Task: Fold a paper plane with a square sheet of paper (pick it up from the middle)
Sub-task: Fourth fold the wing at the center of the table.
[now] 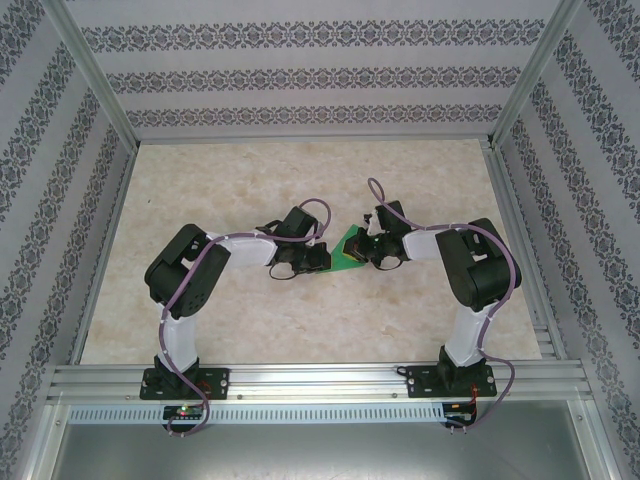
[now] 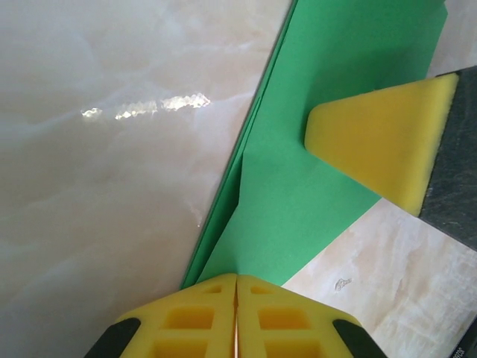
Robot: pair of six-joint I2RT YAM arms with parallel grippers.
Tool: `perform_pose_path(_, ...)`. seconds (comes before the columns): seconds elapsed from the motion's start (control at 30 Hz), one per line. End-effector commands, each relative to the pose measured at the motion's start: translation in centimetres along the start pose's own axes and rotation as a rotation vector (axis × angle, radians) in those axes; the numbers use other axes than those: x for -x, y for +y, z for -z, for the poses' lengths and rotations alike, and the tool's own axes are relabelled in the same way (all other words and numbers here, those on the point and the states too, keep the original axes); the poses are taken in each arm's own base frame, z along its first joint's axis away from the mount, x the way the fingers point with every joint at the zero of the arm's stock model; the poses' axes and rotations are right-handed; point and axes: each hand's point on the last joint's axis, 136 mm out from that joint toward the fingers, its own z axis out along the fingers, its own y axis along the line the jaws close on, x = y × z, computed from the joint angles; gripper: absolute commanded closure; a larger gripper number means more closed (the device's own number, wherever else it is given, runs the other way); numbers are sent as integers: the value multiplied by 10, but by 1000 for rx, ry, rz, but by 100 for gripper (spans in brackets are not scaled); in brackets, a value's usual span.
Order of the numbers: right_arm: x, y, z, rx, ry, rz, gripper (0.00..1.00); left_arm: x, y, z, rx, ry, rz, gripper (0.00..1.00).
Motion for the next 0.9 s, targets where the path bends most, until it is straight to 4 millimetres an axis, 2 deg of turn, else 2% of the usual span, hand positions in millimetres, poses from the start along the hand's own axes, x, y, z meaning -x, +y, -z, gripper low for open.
perform_pose_path(0.0, -38, -82, -9, -265, 87, -115, 98, -18, 41, -2, 91, 49, 66, 92)
perform_pose_path(0.17, -39, -85, -8, -275, 90, -118, 98, -26, 48, 4, 82, 66, 73, 93)
perform_pose_path(0.37, -38, -87, -5, -280, 88, -119, 98, -45, 60, 10, 65, 111, 91, 95)
perform_pose_path(0.47, -38, -88, -4, -284, 87, -119, 98, -47, 61, 17, 54, 106, 97, 95)
perform_pose_path(0.57, -37, -88, -3, -283, 86, -118, 98, -35, 42, 28, 3, 63, 64, 95)
perform_pose_path(0.7, -36, -87, -4, -278, 84, -117, 98, -6, -2, 44, -130, -32, 10, 95)
perform_pose_path(0.77, -36, -87, -4, -277, 85, -117, 98, 2, -17, 45, -171, -56, -18, 94)
perform_pose_path(0.87, -35, -87, -4, -276, 82, -120, 98, 8, -28, 35, -181, -55, -33, 94)
